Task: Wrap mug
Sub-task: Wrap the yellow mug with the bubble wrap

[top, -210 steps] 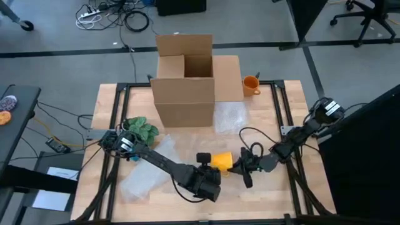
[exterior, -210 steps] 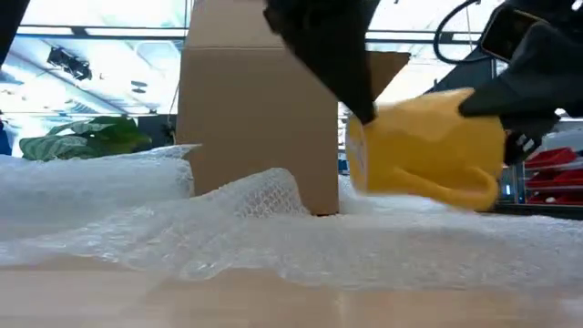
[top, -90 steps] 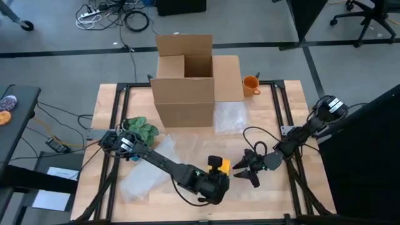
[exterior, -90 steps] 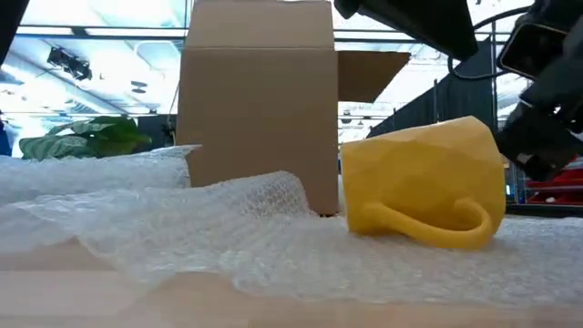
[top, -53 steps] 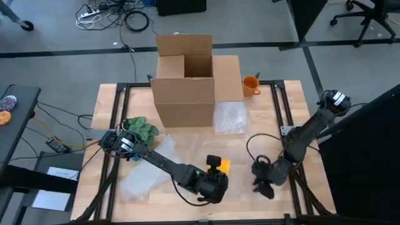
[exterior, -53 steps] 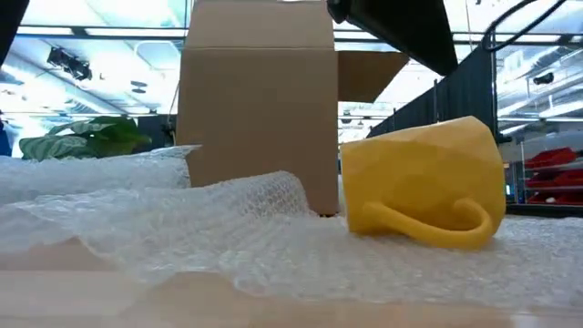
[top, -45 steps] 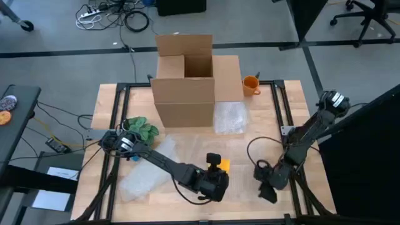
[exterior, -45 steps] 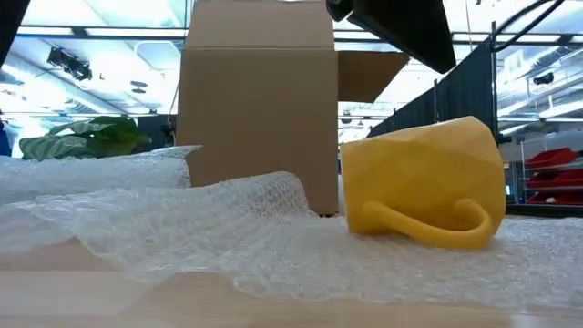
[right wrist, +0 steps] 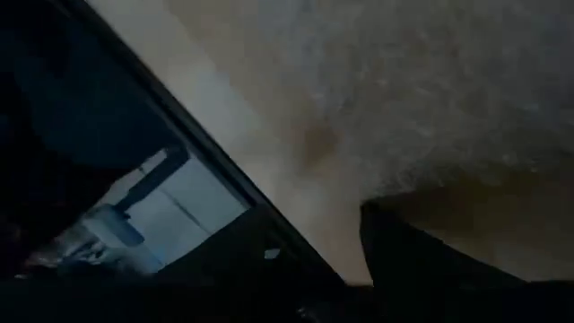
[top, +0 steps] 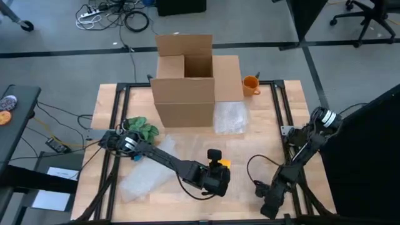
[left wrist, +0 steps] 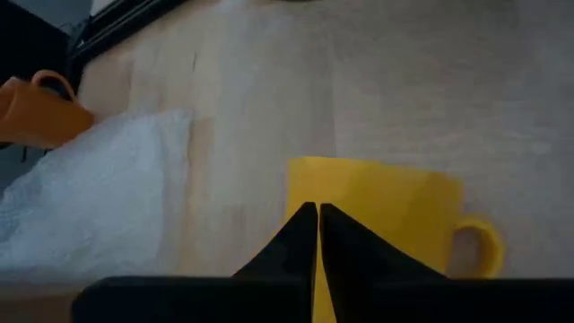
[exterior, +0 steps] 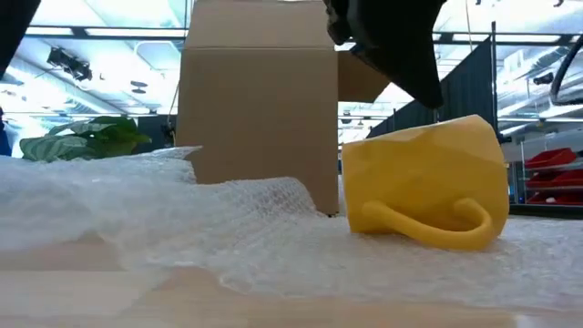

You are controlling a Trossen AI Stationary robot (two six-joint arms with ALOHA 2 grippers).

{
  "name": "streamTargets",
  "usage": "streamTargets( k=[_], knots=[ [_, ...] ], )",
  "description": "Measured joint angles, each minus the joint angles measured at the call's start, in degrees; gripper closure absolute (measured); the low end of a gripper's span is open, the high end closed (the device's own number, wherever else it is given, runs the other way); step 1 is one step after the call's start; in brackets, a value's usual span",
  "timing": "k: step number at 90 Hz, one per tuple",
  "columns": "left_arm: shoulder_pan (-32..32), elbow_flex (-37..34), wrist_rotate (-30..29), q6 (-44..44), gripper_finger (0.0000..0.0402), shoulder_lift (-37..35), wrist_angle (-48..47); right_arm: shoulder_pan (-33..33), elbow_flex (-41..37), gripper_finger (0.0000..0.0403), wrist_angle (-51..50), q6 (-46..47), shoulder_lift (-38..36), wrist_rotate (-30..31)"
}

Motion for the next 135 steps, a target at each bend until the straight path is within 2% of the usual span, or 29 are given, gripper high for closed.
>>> streamTargets(
  k=[4, 10, 18, 42, 48, 55, 71, 87, 97, 115, 135],
  knots=[
    [0.0, 0.0, 0.0, 0.4, 0.0400, 0.0, 0.0, 0.0, 1.3, 0.0248, -1.5, -1.2, -0.6, 4.4],
    [0.0, 0.0, 0.0, 1.0, 0.0400, 0.0, 0.1, -0.2, 3.0, 0.0253, -5.0, -4.0, -1.7, 14.6],
    [0.0, 0.0, 0.1, 1.1, 0.0400, 0.0, 0.1, -0.5, 5.2, 0.0262, -9.6, -6.1, -2.3, 23.1],
    [0.0, 0.0, 0.1, 4.4, 0.0400, 0.0, -0.1, -2.0, 10.3, 0.0280, -14.3, -13.4, -2.9, 33.5],
    [0.0, 0.0, 0.1, 4.5, 0.0400, 0.0, -0.1, -2.3, 10.9, 0.0282, -14.3, -14.6, -2.9, 33.8],
    [0.1, 0.0, 0.1, 4.6, 0.0400, 0.0, -0.2, -2.4, 11.2, 0.0283, -14.3, -14.1, -2.9, 31.0],
    [0.4, 0.0, 0.1, 4.1, 0.0400, 0.0, -1.0, 0.6, 11.2, 0.0284, -15.1, -1.9, -2.5, 17.0],
    [0.3, 0.0, -0.1, 3.8, 0.0400, 0.0, 0.5, 4.4, 11.2, 0.0284, -21.1, 7.5, 1.2, 11.5],
    [0.3, 0.0, -0.2, 3.8, 0.0400, 0.0, 0.9, 4.7, 11.4, 0.0284, -21.1, 8.9, 3.9, 9.0],
    [0.3, 0.0, -0.2, 3.8, 0.0400, 0.0, 1.0, 1.8, 11.5, 0.0288, -20.5, 7.6, 5.4, 9.9],
    [0.3, 0.0, -0.3, 4.0, 0.0400, 0.0, 1.4, -1.5, 11.2, 0.0309, -21.8, -0.9, -1.0, 26.1]
  ],
)
